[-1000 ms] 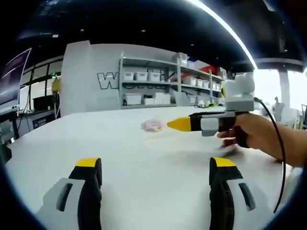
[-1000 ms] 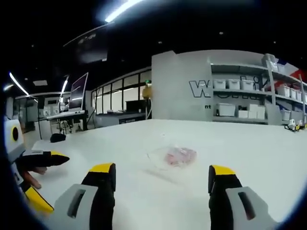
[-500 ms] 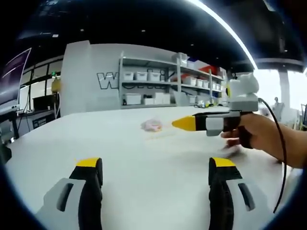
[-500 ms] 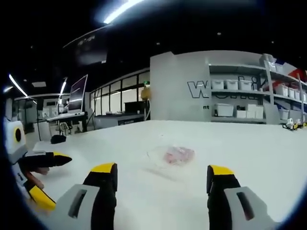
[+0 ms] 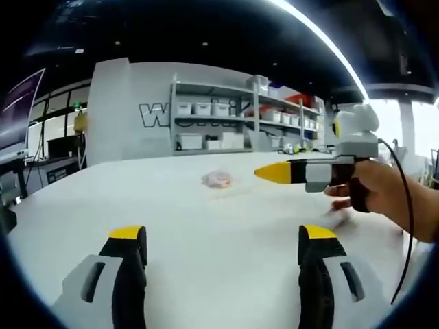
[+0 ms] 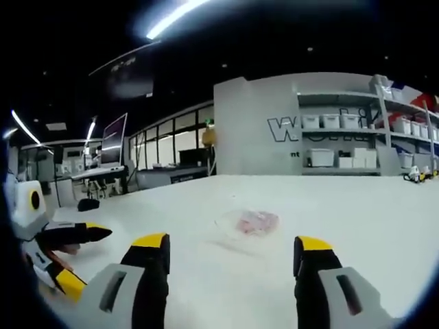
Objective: Open the resealable bag by pulling the two sides of the seal apart until the entire bag opening is separated and visibly accessible.
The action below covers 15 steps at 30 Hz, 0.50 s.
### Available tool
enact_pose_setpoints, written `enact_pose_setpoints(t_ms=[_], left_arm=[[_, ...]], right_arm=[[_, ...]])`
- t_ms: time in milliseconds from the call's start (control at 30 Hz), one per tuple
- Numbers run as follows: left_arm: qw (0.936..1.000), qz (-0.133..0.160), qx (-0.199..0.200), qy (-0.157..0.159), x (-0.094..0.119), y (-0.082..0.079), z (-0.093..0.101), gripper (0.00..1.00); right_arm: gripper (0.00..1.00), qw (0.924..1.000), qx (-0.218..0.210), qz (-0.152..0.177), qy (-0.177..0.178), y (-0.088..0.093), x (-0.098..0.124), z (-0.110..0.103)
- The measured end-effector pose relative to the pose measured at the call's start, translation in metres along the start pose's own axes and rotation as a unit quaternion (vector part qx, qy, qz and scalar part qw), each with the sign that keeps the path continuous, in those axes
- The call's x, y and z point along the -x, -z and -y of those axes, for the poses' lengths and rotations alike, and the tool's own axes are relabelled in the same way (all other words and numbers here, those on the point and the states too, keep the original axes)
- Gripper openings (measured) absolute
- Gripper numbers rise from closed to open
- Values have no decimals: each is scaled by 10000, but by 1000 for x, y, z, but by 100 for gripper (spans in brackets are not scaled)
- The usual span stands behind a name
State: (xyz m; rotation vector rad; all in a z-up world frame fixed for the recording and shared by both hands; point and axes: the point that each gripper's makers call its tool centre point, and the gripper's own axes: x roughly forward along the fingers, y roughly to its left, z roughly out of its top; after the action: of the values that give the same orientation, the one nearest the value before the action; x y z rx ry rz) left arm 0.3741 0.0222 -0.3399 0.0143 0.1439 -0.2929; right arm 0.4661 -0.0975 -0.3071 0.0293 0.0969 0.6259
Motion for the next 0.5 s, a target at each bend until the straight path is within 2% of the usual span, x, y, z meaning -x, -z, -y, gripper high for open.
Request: enact_pose_setpoints(t_ms=[500], left_arm=[[10000, 2, 2, 4, 0, 0, 0, 90]], right_arm=[[71, 10000, -65, 38, 1, 2, 10, -2]])
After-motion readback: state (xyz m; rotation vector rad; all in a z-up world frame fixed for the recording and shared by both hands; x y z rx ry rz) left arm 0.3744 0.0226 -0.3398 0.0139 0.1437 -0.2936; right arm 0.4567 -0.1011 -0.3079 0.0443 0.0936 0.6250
